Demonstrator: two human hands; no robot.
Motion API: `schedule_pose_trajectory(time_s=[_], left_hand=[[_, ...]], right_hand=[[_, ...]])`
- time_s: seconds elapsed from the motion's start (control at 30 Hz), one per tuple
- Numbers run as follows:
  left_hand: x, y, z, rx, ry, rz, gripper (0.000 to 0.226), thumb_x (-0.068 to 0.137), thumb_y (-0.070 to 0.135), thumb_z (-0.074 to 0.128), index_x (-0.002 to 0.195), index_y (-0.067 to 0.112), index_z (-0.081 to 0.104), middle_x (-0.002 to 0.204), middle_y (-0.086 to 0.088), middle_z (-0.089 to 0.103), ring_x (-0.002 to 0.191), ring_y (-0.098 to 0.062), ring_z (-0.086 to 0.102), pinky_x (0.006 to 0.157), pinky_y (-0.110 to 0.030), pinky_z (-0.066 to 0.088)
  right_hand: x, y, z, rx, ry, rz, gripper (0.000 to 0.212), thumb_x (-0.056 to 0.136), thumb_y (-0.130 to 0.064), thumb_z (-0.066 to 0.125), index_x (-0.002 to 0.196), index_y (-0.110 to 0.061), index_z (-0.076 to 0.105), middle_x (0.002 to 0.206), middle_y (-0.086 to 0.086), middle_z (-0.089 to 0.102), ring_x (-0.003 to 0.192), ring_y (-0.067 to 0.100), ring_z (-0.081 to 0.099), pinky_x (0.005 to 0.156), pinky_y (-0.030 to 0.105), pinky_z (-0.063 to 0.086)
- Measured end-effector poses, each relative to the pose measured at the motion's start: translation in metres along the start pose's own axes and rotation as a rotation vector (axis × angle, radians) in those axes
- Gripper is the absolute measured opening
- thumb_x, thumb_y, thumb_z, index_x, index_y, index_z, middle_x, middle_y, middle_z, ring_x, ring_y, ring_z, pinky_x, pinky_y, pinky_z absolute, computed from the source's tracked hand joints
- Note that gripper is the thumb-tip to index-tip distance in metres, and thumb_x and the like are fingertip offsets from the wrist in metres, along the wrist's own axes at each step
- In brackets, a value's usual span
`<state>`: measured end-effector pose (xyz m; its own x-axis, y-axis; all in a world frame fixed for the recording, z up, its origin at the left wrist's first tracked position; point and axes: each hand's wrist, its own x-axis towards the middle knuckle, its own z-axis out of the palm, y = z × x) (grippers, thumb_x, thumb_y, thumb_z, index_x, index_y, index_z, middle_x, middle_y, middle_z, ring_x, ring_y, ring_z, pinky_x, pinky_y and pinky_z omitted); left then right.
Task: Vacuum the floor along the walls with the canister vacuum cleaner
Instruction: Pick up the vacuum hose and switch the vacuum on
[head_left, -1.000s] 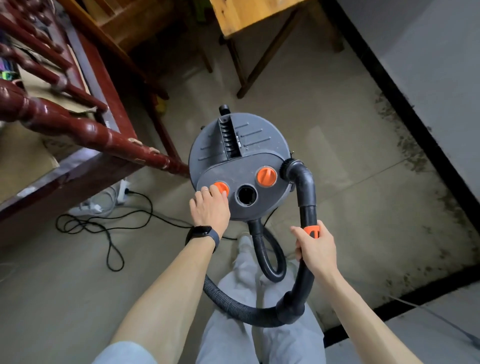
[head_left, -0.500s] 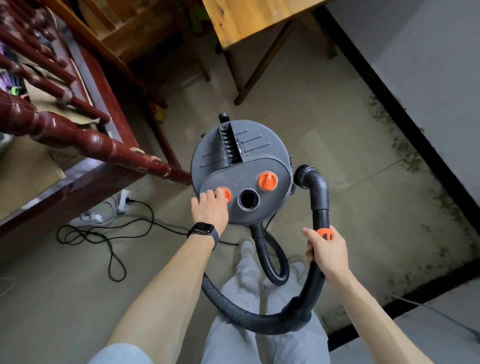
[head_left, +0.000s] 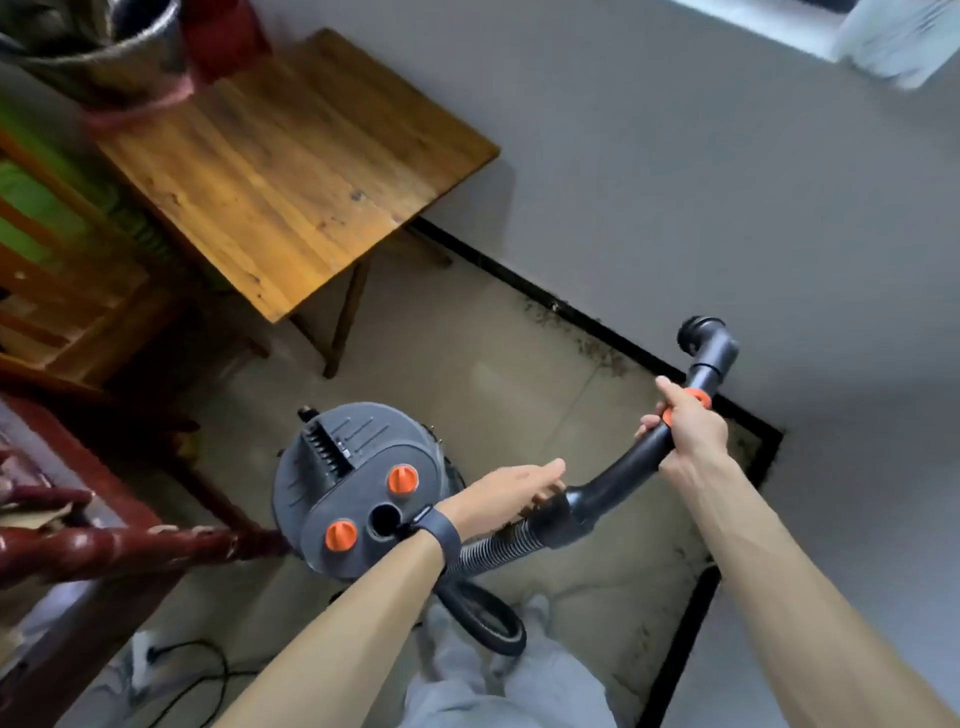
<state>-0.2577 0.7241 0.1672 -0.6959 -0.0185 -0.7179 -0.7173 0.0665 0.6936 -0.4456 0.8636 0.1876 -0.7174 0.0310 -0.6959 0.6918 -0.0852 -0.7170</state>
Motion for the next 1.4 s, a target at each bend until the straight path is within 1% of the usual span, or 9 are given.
schedule_pose_trajectory(time_s=[0.1,0.23,0.57,0.67,0.8,0.93,1.07,1.23,1.4], left_hand=[[-0.007,0.037,0.022,0.275,-0.048,0.129,0.056,0.072,0.076,0.065,0.113,0.038,0.06,0.106,0.016,0.068,0.1,-0.004,0.063,0.092,-0.026,0.049],[-0.001,0.078,0.049,0.424,-0.031,0.217,0.048,0.07,0.053,0.079,0.109,0.035,0.057,0.101,0.014,0.068,0.092,-0.008,0.062,0.077,-0.024,0.048],[0.081,0.191,0.107,0.71,0.275,0.316,0.027,0.076,0.031,0.063,0.097,0.03,0.047,0.088,-0.002,0.068,0.077,-0.027,0.064,0.069,-0.04,0.057],[0.099,0.238,0.124,0.85,0.389,0.4,0.026,0.08,0.028,0.06,0.102,0.024,0.045,0.089,-0.003,0.065,0.077,-0.032,0.061,0.066,-0.039,0.054],[0.114,0.274,0.122,0.973,0.497,0.478,0.026,0.082,0.02,0.057,0.101,0.02,0.04,0.094,-0.002,0.064,0.079,-0.035,0.058,0.065,-0.039,0.048],[0.132,0.254,0.111,0.856,0.487,0.347,0.025,0.081,0.021,0.055,0.093,0.022,0.033,0.085,0.002,0.06,0.073,-0.032,0.055,0.06,-0.035,0.043],[0.146,0.21,0.087,0.672,0.347,0.171,0.026,0.072,0.031,0.061,0.09,0.027,0.043,0.083,0.003,0.065,0.074,-0.025,0.063,0.06,-0.031,0.049],[0.163,0.181,0.041,0.627,0.123,0.036,0.037,0.067,0.029,0.078,0.1,0.02,0.065,0.097,0.001,0.072,0.09,-0.024,0.066,0.074,-0.03,0.052],[0.213,0.192,-0.025,0.267,-0.019,-0.09,0.057,0.056,0.038,0.083,0.106,0.024,0.06,0.102,0.002,0.065,0.097,-0.02,0.064,0.082,-0.032,0.051]], right_hand=[[-0.007,-0.045,-0.025,0.094,0.02,-0.019,0.039,0.09,-0.019,0.076,0.069,-0.021,0.043,0.057,-0.003,0.045,0.037,0.013,0.04,0.049,0.024,0.038],[-0.004,-0.102,-0.064,0.245,-0.009,-0.015,0.031,0.094,-0.018,0.07,0.074,-0.018,0.047,0.058,-0.005,0.044,0.038,0.01,0.039,0.048,0.021,0.037],[0.05,-0.185,-0.134,0.463,-0.092,-0.051,0.031,0.097,-0.02,0.063,0.071,-0.02,0.045,0.054,-0.008,0.05,0.044,0.009,0.05,0.06,0.024,0.053],[0.073,-0.218,-0.15,0.543,0.017,-0.059,0.036,0.1,-0.024,0.061,0.071,-0.02,0.04,0.045,-0.008,0.044,0.035,0.009,0.043,0.046,0.017,0.043],[0.097,-0.249,-0.146,0.528,0.057,-0.1,0.035,0.091,-0.013,0.069,0.071,-0.017,0.04,0.049,-0.006,0.041,0.036,0.01,0.039,0.046,0.02,0.038],[0.107,-0.247,-0.107,0.395,0.061,-0.156,0.02,0.077,-0.001,0.061,0.08,-0.014,0.046,0.05,-0.002,0.043,0.036,0.013,0.037,0.045,0.024,0.039],[0.122,-0.21,-0.066,0.263,0.032,-0.097,0.024,0.071,-0.001,0.059,0.09,-0.013,0.051,0.053,0.0,0.045,0.037,0.013,0.036,0.044,0.024,0.038],[0.146,-0.169,-0.018,0.153,-0.008,-0.03,0.019,0.076,0.001,0.059,0.083,-0.013,0.049,0.05,-0.002,0.045,0.036,0.012,0.037,0.041,0.023,0.038],[0.187,-0.161,0.056,0.09,-0.001,-0.056,0.023,0.076,0.001,0.061,0.086,-0.016,0.05,0.056,0.0,0.047,0.039,0.013,0.037,0.042,0.023,0.036]])
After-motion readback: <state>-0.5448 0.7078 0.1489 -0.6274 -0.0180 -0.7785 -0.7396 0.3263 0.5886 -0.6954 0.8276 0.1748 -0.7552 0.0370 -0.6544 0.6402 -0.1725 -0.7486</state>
